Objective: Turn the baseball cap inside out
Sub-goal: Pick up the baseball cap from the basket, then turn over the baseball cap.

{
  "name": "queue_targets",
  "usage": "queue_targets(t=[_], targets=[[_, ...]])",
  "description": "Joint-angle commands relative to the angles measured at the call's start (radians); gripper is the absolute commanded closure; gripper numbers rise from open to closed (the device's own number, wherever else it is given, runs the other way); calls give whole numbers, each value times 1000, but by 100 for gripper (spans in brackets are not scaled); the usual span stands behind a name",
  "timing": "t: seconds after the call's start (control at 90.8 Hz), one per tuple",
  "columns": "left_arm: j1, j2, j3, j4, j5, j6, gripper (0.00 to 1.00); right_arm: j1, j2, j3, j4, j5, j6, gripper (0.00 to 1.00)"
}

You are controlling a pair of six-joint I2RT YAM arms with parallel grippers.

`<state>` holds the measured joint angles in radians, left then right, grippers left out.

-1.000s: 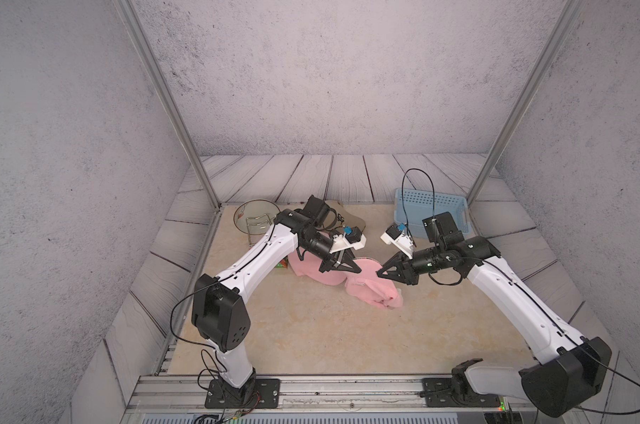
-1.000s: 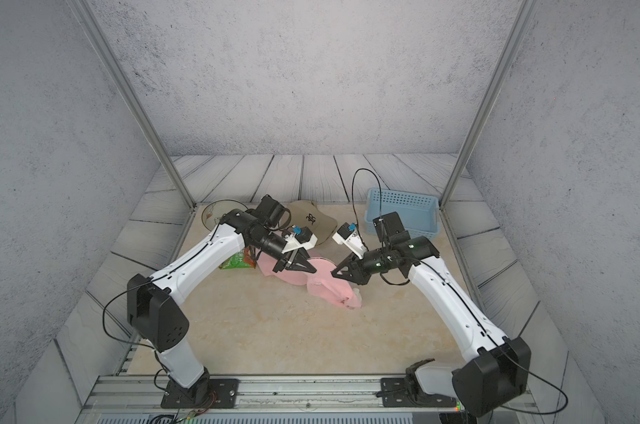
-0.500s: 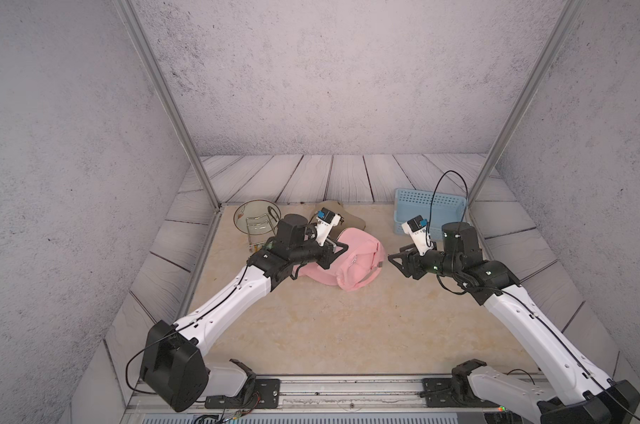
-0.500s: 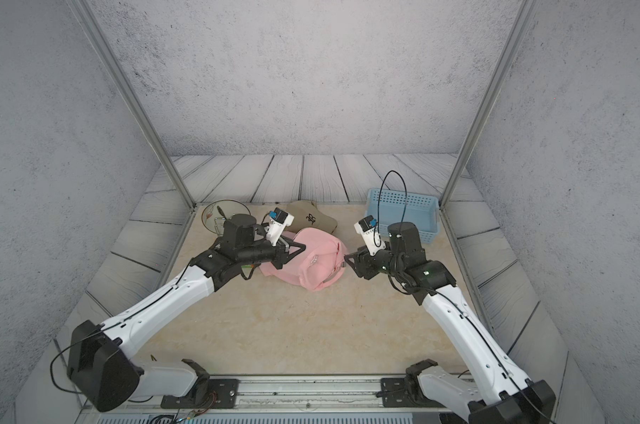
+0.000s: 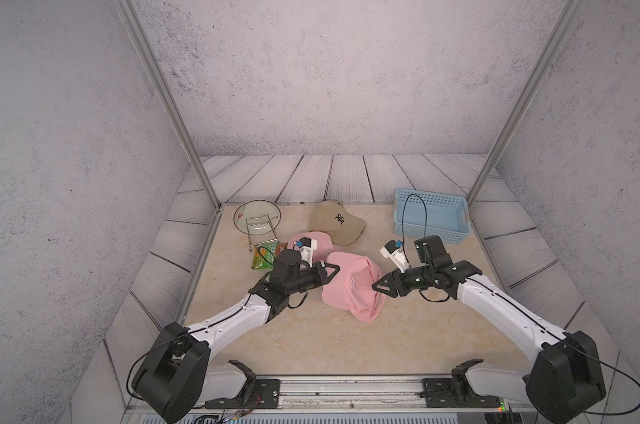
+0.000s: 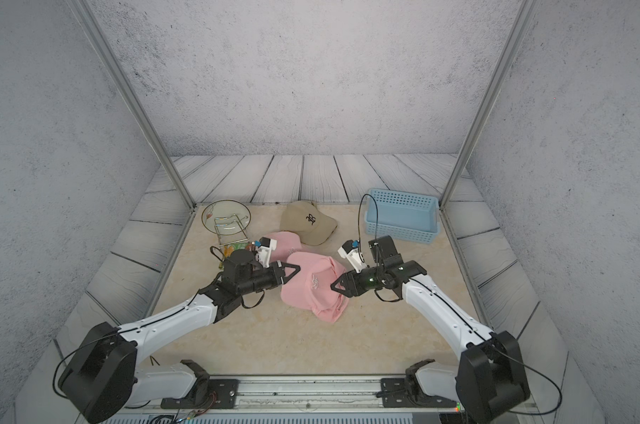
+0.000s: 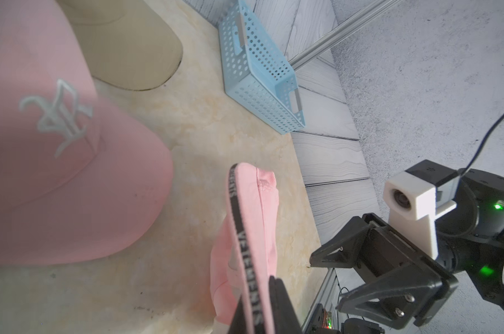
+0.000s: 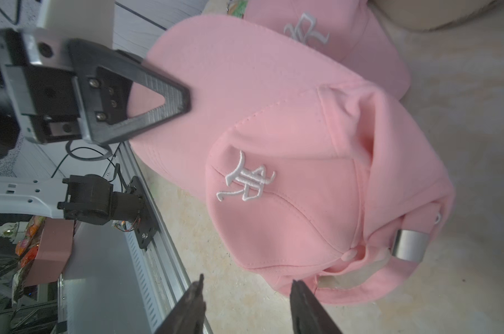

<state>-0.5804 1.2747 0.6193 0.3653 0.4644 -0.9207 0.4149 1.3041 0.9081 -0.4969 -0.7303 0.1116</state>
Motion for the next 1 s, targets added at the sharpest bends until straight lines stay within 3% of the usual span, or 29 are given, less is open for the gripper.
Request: queue_targets(t=[0.0, 0.187, 0.451, 0.859, 0.991], targets=[[-6, -43, -34, 18, -59, 16, 100, 22, 98, -9, 26, -20, 44, 50], [-6, -61, -79, -5, -84, 42, 100, 72, 232, -8, 107, 98, 140, 50], [-6, -65, -90, -23, -88, 68, 100, 91, 284, -12, 153, 275, 214, 49], [-6, -31, -90, 2, -77, 63, 100, 129, 388, 26, 169, 276, 210, 48], [-6, -18, -92, 6, -84, 59, 100, 144, 406, 35, 195, 239, 220, 54]])
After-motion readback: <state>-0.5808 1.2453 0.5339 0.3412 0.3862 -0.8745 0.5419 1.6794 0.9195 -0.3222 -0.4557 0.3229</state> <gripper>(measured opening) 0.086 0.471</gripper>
